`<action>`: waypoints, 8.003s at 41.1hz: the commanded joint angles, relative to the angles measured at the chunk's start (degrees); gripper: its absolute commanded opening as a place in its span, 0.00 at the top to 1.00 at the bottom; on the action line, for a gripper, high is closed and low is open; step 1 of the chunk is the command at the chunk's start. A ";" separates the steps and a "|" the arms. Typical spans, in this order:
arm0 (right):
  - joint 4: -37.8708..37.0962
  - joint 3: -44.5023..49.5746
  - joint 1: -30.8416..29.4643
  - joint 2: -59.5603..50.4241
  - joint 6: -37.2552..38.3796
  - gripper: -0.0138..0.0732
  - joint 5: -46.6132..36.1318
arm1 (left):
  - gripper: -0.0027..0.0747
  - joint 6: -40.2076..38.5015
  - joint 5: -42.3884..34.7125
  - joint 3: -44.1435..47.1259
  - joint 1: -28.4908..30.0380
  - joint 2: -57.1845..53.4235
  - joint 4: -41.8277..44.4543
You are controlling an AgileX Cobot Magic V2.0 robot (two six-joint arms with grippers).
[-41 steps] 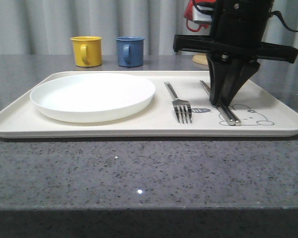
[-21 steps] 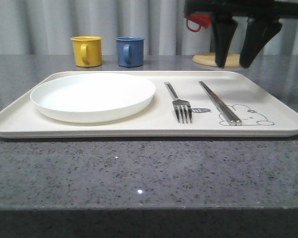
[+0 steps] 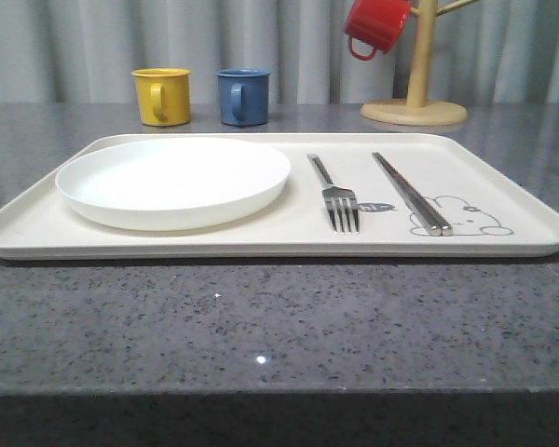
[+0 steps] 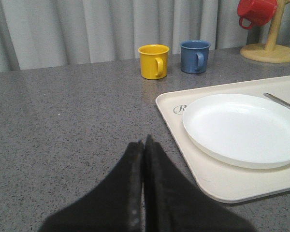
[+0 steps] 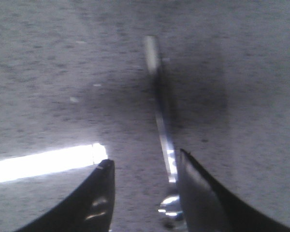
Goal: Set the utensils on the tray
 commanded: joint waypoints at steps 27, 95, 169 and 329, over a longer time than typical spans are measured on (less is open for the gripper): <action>7.57 -1.65 -6.35 7.88 -7.09 0.44 1.60 | 0.99 -0.51 -4.86 -1.38 0.07 0.56 -0.65; 14.13 -1.77 4.00 -8.13 -3.27 0.74 5.68 | 0.99 -0.51 -4.86 -1.38 0.07 0.56 -0.65; 17.95 9.64 17.72 -4.49 -0.04 0.74 -6.69 | 0.99 -0.51 -4.86 -1.38 0.07 0.56 -0.65; 2.01 70.87 17.72 -86.95 -0.09 0.90 -47.45 | 0.99 -0.51 -7.82 2.95 1.77 -3.57 1.00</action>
